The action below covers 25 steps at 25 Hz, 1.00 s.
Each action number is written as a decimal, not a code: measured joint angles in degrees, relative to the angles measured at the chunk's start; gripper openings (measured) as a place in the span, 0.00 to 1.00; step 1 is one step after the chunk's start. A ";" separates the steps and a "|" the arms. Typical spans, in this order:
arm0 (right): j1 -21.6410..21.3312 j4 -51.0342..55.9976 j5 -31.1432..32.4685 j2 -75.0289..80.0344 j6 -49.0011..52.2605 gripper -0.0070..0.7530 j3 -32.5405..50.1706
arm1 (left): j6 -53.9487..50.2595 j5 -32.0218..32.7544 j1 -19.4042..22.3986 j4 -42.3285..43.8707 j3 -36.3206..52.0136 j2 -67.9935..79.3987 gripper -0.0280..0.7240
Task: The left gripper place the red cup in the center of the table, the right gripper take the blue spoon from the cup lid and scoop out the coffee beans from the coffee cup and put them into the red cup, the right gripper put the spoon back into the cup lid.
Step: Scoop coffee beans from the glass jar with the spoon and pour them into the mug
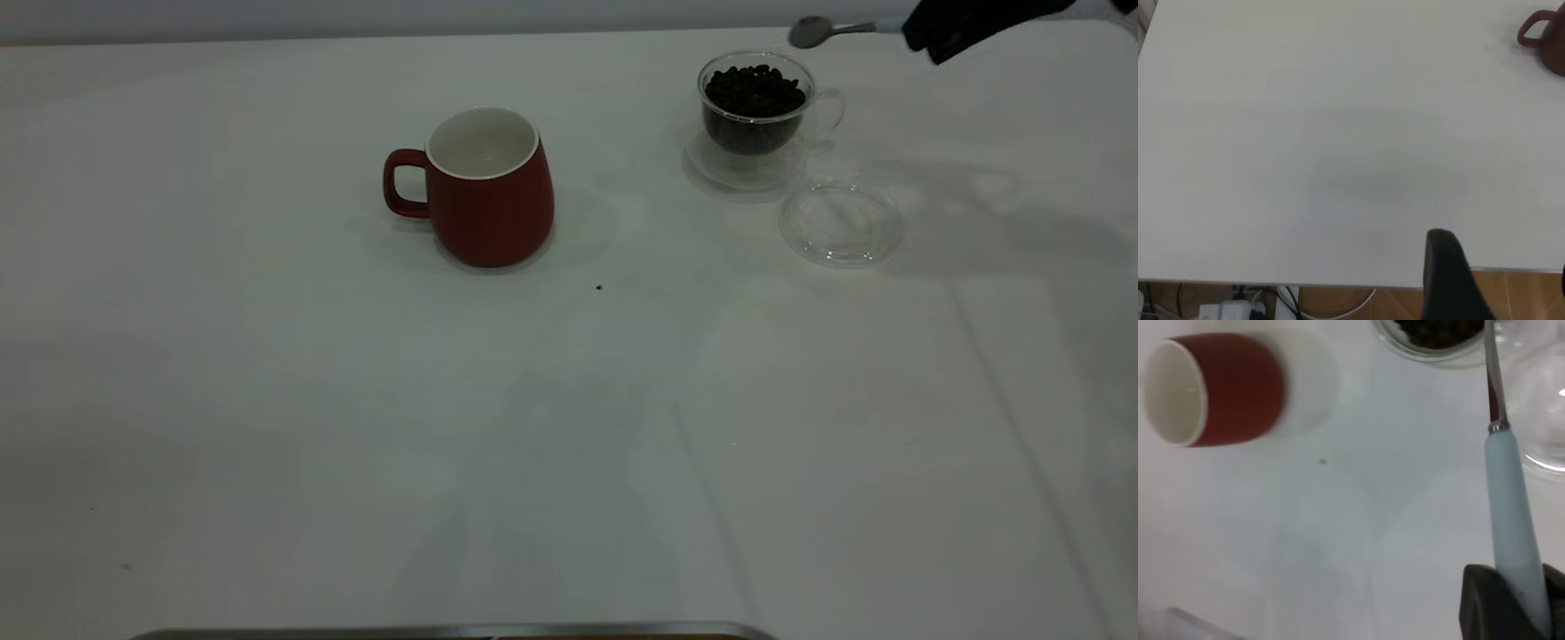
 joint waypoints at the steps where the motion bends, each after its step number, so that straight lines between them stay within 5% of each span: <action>1: 0.41 -0.91 1.64 0.73 0.72 0.16 -0.95 | 0.12 0.00 0.00 0.00 0.00 0.00 0.66; 25: 2.53 -6.16 10.98 10.44 12.17 0.16 -14.89 | 0.07 0.00 0.00 0.00 0.00 0.00 0.66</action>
